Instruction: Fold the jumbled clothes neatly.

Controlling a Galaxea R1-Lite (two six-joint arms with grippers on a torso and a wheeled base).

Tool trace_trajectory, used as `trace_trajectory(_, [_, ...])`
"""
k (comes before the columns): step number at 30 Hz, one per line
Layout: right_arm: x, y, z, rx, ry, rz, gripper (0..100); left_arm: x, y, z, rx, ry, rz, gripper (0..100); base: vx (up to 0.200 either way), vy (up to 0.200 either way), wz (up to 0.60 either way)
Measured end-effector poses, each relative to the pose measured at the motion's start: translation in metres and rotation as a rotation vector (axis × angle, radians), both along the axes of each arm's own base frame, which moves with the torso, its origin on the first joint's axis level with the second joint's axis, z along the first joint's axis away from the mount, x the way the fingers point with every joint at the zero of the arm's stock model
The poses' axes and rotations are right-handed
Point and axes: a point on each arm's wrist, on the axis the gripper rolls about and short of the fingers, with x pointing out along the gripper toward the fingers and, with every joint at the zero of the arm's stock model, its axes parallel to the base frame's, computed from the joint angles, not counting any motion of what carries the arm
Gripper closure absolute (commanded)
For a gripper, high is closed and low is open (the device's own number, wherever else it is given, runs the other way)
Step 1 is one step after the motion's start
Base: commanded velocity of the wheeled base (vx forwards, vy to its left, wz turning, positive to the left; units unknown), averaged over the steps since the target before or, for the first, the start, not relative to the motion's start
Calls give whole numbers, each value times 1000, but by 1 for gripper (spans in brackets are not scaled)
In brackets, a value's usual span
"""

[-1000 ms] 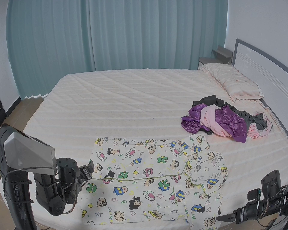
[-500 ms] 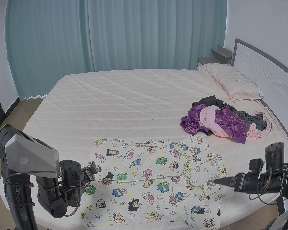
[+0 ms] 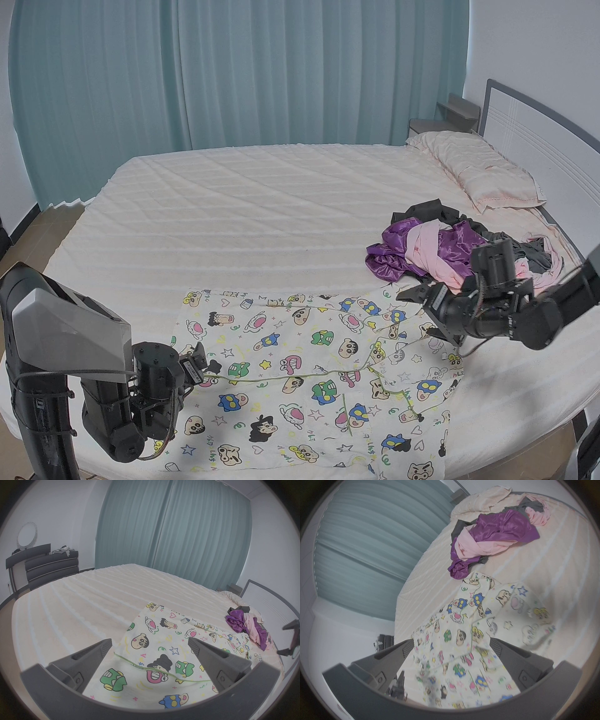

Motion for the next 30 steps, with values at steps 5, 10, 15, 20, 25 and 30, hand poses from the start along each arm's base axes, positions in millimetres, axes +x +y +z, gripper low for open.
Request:
trace_trajectory(5, [53,24,-21,4,-13,-51,0,-3,-1,0,-21,-2,7,0,0,0,0])
trace_trajectory(10, [89,46,-50,-34,-5,-99,0,-6,-1,2,-31,-2,11,0,0,0,0])
trace_trajectory(15, [106,62,-82,-95,65,-123,0,-10,0,4,-35,-1,14,0,0,0,0])
trace_trajectory(20, [111,70,-99,-111,81,-121,0,-12,1,5,-35,0,14,0,0,0,0])
trace_trajectory(25, [116,71,-104,-109,74,-123,0,-13,2,6,-39,0,16,0,0,0,0])
trace_trajectory(30, [121,71,-110,-123,69,-119,0,-13,2,6,-61,-4,27,0,0,0,0])
